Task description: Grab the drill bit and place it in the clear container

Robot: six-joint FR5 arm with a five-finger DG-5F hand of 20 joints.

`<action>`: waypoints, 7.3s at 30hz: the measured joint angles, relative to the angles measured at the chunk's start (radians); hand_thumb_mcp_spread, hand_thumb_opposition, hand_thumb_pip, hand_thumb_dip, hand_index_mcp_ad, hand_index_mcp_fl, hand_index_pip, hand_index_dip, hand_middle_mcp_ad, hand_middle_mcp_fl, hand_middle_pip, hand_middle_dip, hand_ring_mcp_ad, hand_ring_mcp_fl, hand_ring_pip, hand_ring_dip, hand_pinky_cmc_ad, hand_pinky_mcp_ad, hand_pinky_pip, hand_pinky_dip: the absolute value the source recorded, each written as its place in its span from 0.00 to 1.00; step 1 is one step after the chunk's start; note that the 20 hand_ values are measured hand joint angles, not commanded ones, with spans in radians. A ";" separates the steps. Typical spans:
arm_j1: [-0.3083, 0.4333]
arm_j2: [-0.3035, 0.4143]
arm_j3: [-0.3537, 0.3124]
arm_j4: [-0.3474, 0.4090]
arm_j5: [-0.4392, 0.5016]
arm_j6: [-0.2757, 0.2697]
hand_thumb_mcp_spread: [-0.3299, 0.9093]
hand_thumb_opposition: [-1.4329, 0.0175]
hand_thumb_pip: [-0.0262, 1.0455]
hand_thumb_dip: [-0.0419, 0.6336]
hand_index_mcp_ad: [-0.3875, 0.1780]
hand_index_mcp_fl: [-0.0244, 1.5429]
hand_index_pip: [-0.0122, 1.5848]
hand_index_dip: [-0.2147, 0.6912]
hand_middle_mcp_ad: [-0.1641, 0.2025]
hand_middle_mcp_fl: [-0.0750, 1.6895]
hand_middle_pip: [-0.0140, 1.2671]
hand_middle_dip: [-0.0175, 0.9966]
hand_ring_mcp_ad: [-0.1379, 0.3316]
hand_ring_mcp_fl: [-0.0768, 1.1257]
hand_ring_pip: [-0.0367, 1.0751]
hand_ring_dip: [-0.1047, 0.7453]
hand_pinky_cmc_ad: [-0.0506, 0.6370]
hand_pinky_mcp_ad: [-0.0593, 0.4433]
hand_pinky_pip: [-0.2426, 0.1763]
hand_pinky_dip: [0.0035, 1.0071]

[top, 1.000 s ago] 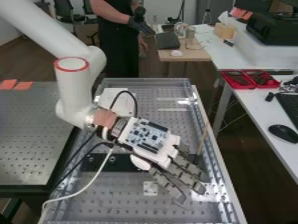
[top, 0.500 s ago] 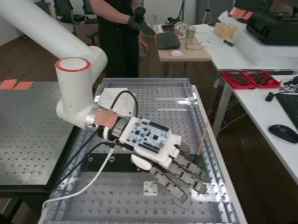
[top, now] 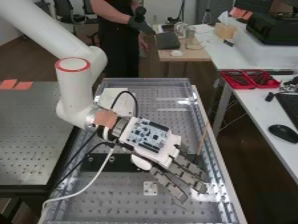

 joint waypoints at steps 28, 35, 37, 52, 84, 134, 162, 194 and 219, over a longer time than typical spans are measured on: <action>0.003 0.038 -0.016 0.064 0.022 -0.019 0.79 0.33 0.41 0.39 0.35 0.62 0.56 0.51 0.70 0.26 0.11 0.20 0.58 0.09 0.15 0.23 0.60 0.67 0.55 0.18; 0.012 0.103 -0.023 0.040 0.026 -0.043 0.80 0.32 0.41 0.39 0.36 0.65 0.51 0.51 0.70 0.26 0.12 0.20 0.58 0.10 0.15 0.23 0.60 0.67 0.55 0.18; 0.016 0.120 -0.025 0.032 0.026 -0.051 0.79 0.32 0.41 0.39 0.36 0.66 0.52 0.53 0.70 0.26 0.12 0.20 0.58 0.10 0.15 0.23 0.60 0.67 0.55 0.18; 0.083 0.288 -0.103 0.035 0.018 -0.135 0.79 0.31 0.41 0.39 0.36 0.67 0.48 0.55 0.70 0.26 0.12 0.20 0.58 0.10 0.15 0.23 0.60 0.67 0.55 0.19; 0.335 0.268 -0.103 0.035 -0.099 -0.161 0.80 0.30 0.41 0.39 0.36 0.69 0.45 0.59 0.70 0.27 0.11 0.22 0.58 0.10 0.15 0.24 0.60 0.67 0.55 0.19; 0.390 0.052 0.038 -0.104 -0.080 -0.033 0.69 0.37 0.42 0.40 0.39 0.36 0.25 0.58 0.70 0.20 0.11 0.22 0.56 0.10 0.15 0.24 0.60 0.67 0.55 0.18; 0.329 0.304 -0.072 -0.094 -0.102 -0.126 0.51 0.49 0.37 0.26 0.53 0.22 0.06 0.60 0.70 0.15 0.10 0.22 0.58 0.08 0.14 0.24 0.61 0.67 0.40 0.27; 0.310 0.356 -0.099 -0.052 -0.079 -0.189 0.51 0.48 0.37 0.21 0.55 0.23 0.06 0.58 0.69 0.15 0.11 0.22 0.62 0.08 0.14 0.24 0.62 0.69 0.40 0.29; 0.307 0.362 -0.098 -0.065 -0.086 -0.179 0.51 0.48 0.37 0.21 0.55 0.24 0.06 0.58 0.69 0.16 0.11 0.22 0.62 0.08 0.14 0.24 0.62 0.69 0.40 0.29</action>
